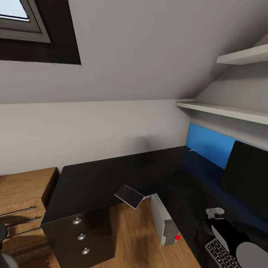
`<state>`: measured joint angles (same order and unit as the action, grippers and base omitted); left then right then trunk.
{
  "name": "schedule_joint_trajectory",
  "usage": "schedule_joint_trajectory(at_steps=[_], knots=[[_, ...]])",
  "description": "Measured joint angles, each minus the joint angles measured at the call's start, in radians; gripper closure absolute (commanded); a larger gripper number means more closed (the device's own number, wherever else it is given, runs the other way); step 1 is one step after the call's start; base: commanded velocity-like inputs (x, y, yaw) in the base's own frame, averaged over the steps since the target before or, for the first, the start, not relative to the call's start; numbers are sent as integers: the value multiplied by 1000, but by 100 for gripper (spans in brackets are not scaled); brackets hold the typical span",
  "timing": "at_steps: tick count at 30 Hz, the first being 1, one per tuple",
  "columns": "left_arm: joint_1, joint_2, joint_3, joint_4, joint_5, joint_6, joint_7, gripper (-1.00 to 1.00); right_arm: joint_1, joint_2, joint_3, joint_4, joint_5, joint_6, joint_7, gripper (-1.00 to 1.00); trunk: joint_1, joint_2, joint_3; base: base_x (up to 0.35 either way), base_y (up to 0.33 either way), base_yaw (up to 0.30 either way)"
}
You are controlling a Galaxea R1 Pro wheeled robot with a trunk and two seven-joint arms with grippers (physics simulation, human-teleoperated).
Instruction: In the bedroom, organize the workspace by keeping the computer under the desk, ensuring the monitor is on the desk, placing the keyboard on the desk next to the monitor, placing the mouse on the desk next to the keyboard, moving the folder from the swivel chair onto the desk next to the mouse, stacking the notebook on top of the folder with the pen on top of the notebook, and positioning the swivel chair next to the desk.
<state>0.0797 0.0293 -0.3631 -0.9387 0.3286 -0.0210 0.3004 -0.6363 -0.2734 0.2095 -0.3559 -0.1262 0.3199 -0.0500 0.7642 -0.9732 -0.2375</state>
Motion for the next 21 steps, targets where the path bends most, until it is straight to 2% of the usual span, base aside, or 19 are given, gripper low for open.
schedule_joint_trajectory(at_steps=[5,8,10,14,17,19,20,21], knots=[[0,0,0,0,0,0,0,-100,0,0,0,-16,0,-5,0,-100,0,0,0,0,0,0],[0,0,0,2,0,0,0,-100,0,0,-6,-98,0,-30,-7,-100,0,0,0,0,0,0],[0,0,0,3,0,0,0,-100,1,1,-6,-138,-3,-61,-41,-100,0,0,0,0,0,0],[0,0,0,3,0,0,0,-100,2,11,-5,-157,-8,-106,-111,-100,0,0,0,0,0,0],[0,0,0,4,0,0,0,-100,2,48,-4,-166,-11,-136,-156,-100,0,0,0,0,0,0],[0,0,0,5,0,0,0,-100,2,102,-4,-168,-12,-143,-167,-100,0,0,0,0,0,0],[0,0,0,5,0,0,0,-100,2,118,-4,-168,-11,-144,-169,-100,0,0,0,0,0,8],[0,0,0,6,0,0,0,-100,3,145,-4,-168,-10,-147,-173,-100,0,0,0,0,0,65]])
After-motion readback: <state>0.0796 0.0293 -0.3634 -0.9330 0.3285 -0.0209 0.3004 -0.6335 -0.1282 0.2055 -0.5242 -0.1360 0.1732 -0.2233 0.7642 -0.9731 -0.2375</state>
